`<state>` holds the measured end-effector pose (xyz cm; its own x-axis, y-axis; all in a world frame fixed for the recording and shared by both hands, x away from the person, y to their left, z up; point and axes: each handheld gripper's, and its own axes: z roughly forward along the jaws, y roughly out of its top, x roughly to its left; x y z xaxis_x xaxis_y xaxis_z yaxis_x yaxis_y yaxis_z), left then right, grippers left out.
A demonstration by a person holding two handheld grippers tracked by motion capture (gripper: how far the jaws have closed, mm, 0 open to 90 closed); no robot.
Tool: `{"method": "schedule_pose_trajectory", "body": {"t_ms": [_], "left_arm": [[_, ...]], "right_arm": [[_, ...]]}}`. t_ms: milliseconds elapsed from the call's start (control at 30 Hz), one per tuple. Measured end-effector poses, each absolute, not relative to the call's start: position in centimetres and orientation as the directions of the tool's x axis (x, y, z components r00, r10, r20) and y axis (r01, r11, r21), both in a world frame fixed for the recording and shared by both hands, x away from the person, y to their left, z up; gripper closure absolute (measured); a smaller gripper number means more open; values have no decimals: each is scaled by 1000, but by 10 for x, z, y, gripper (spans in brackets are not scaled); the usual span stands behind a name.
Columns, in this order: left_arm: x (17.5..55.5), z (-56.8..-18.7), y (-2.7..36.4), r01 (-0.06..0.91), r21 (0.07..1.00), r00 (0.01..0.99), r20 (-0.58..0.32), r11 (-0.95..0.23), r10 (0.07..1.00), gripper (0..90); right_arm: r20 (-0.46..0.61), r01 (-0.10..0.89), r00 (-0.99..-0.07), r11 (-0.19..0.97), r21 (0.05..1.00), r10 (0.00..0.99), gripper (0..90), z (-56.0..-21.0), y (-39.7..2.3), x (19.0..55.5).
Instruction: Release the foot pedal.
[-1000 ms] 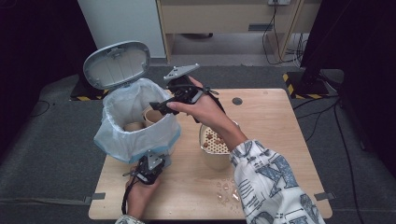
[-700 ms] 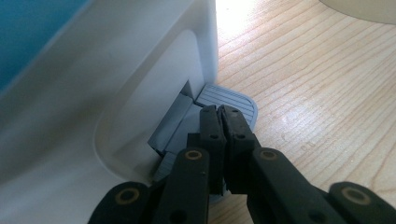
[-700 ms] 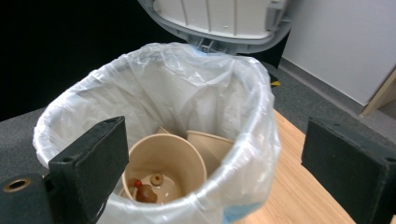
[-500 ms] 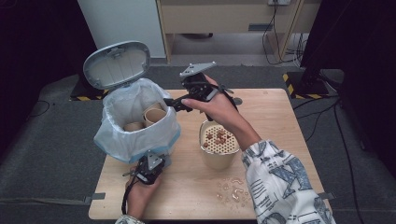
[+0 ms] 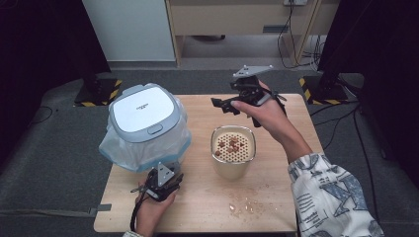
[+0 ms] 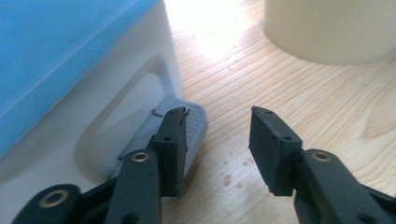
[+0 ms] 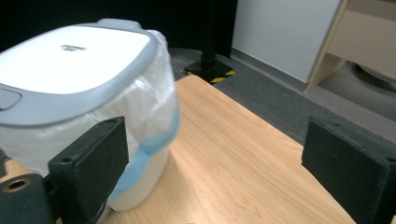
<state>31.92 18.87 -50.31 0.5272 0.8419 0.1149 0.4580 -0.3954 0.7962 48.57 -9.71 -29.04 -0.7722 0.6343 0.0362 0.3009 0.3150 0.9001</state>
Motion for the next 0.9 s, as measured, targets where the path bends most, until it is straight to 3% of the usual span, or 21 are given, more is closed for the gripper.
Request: {"method": "schedule_pose_trajectory", "body": {"t_ms": [667,900], "left_arm": [[323,-505,186,474,793,546,75,-382,835,316],[323,-506,186,474,795,553,65,-378,831,287]], "right_arm": [[58,363,-651,242,900,757,62,-319,-166,485],[63,386,-600,220,896,798,60,-336,-193,480]]}}
